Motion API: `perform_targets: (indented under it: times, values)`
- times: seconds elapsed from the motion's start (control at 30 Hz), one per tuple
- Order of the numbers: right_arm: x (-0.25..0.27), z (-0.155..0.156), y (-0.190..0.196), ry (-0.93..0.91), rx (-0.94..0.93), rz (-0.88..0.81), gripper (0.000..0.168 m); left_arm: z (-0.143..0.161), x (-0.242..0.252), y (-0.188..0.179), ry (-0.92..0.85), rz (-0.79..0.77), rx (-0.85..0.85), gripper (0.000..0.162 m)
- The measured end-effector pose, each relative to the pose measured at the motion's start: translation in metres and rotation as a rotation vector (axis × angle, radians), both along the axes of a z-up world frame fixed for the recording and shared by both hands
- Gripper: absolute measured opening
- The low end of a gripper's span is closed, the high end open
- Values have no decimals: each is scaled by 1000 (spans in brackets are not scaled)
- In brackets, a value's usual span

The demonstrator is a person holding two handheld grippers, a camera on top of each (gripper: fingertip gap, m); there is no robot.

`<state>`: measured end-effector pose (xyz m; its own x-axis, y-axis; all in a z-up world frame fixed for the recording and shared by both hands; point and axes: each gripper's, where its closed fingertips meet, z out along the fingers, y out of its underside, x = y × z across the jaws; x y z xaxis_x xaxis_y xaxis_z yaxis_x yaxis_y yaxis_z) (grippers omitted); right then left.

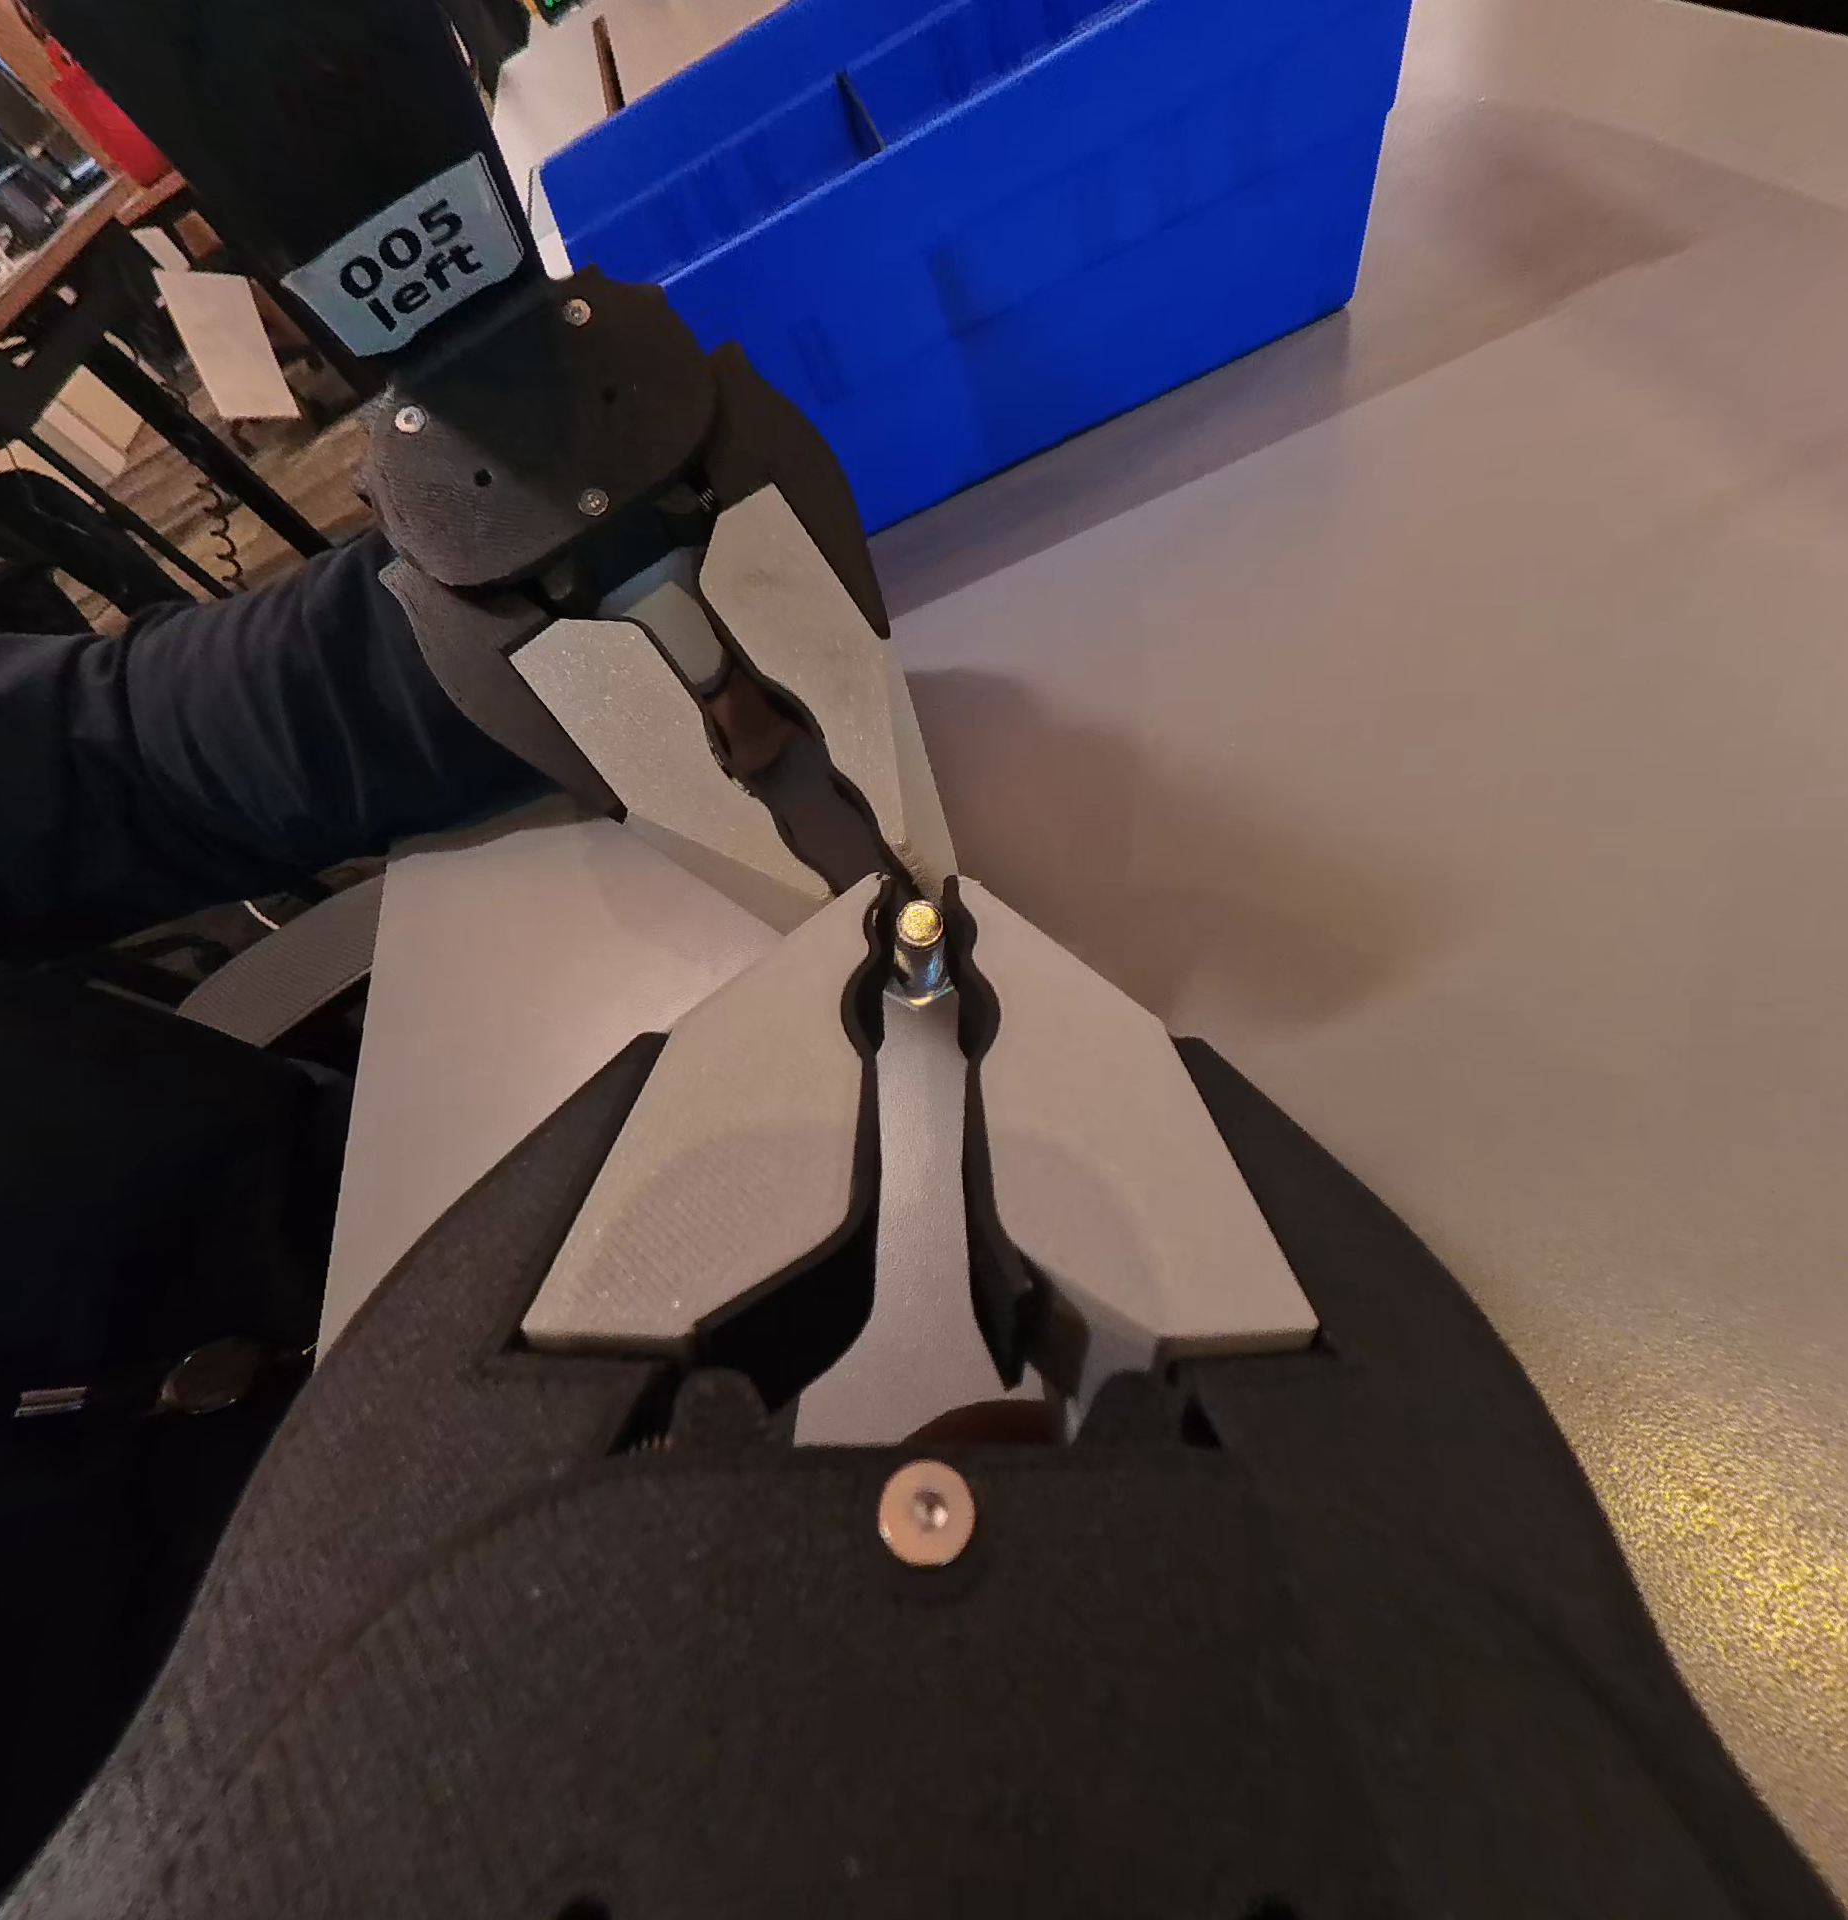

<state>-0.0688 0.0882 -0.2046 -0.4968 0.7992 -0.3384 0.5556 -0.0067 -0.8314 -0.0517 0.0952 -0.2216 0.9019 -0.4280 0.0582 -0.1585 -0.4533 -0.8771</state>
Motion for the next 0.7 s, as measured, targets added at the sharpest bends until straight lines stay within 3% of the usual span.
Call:
perform_targets:
  times: [0.17, 0.43, 0.7]
  values:
    - [0, 2, -3, 4, -19, 10, 6, -5, 0, 1, 4, 5, -23, 16]
    - [0, 3, 0, 9, -13, 0, 6, -3, 0, 0, -23, 3, -25, 7]
    - [-1, 7, 0, 24, -32, -7, 6, 0, 4, 0, -197, 3, -82, 7]
